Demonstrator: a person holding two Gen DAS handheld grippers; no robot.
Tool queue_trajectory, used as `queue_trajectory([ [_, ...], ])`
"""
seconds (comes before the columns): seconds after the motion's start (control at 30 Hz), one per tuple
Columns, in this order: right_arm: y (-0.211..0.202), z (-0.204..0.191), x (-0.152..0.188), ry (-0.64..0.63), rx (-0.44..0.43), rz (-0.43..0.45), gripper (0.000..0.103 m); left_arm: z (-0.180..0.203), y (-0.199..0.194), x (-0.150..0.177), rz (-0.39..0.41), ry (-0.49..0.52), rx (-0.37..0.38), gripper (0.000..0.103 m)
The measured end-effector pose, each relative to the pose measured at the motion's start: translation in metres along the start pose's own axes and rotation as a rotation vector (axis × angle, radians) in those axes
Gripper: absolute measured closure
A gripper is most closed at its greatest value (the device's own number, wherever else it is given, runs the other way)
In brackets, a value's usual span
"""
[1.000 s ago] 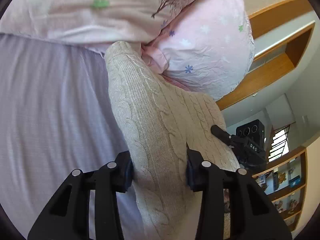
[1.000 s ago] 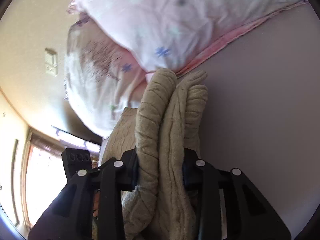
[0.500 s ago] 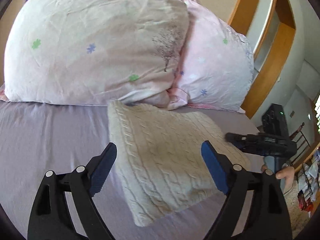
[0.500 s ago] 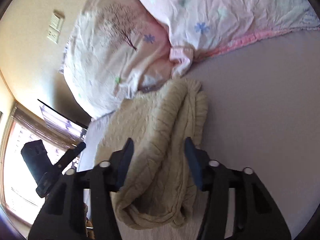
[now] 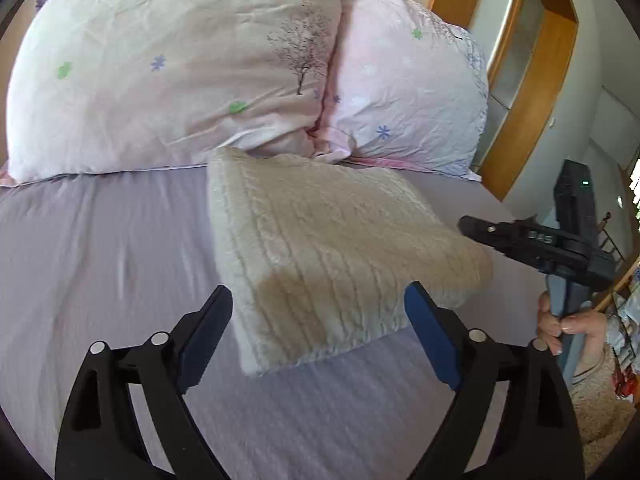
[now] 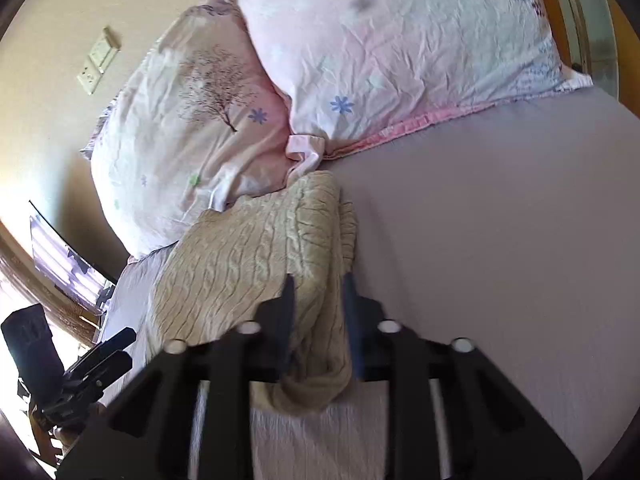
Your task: Fold small clothes
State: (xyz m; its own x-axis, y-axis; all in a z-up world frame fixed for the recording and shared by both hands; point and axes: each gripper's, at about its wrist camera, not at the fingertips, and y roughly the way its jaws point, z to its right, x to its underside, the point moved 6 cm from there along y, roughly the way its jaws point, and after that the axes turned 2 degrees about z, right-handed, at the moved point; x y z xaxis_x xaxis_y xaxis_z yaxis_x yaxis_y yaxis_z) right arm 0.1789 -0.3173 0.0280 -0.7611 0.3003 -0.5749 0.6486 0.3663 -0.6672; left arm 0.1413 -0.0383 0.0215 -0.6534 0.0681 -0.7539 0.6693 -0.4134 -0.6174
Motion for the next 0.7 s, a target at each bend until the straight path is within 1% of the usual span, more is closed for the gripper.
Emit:
queue_trajectory([
  [0.03,-0.008,-0.005,0.004,-0.02,-0.017,0.008,0.026,-0.005,-0.006,0.006,0.003,-0.006,-0.063,0.001],
  [0.07,-0.011,-0.014,0.011,-0.051,-0.031,0.008,0.018,-0.008,-0.011,0.012,0.008,-0.011,-0.114,0.001],
  [0.1,-0.016,-0.019,0.019,-0.082,-0.034,0.001,0.018,-0.011,-0.012,0.018,-0.001,-0.012,-0.147,0.001],
  [0.13,-0.019,-0.024,0.031,-0.121,-0.023,-0.016,0.015,-0.013,-0.012,0.024,-0.019,-0.015,-0.17,0.001],
  [0.17,-0.022,-0.025,0.04,-0.147,-0.003,-0.036,0.01,-0.015,-0.01,0.031,-0.046,-0.022,-0.189,0.001],
  [0.2,-0.021,-0.028,0.048,-0.169,0.024,-0.058,0.009,-0.016,-0.006,0.037,-0.077,-0.028,-0.206,0.001],
  [0.23,-0.017,-0.029,0.057,-0.188,0.062,-0.081,0.003,-0.017,-0.002,0.042,-0.106,-0.031,-0.216,0.001],
  [0.27,-0.012,-0.031,0.064,-0.211,0.098,-0.095,0.002,-0.017,0.003,0.046,-0.13,-0.031,-0.221,0.001],
  [0.33,0.0,-0.038,0.074,-0.261,0.133,-0.123,0.002,-0.017,0.01,0.051,-0.151,-0.034,-0.222,0.001],
  [0.47,0.018,-0.045,0.088,-0.295,0.198,-0.18,0.002,-0.02,0.025,0.056,-0.218,-0.038,-0.272,0.001],
  [0.57,0.026,-0.046,0.092,-0.328,0.265,-0.194,0.002,-0.017,0.029,0.057,-0.232,-0.016,-0.303,0.001],
  [0.67,0.029,-0.047,0.094,-0.347,0.295,-0.204,0.002,-0.015,0.032,0.058,-0.245,0.007,-0.341,0.001],
  [0.7,0.029,-0.047,0.095,-0.353,0.302,-0.207,0.002,-0.015,0.032,0.058,-0.243,0.001,-0.34,0.001],
])
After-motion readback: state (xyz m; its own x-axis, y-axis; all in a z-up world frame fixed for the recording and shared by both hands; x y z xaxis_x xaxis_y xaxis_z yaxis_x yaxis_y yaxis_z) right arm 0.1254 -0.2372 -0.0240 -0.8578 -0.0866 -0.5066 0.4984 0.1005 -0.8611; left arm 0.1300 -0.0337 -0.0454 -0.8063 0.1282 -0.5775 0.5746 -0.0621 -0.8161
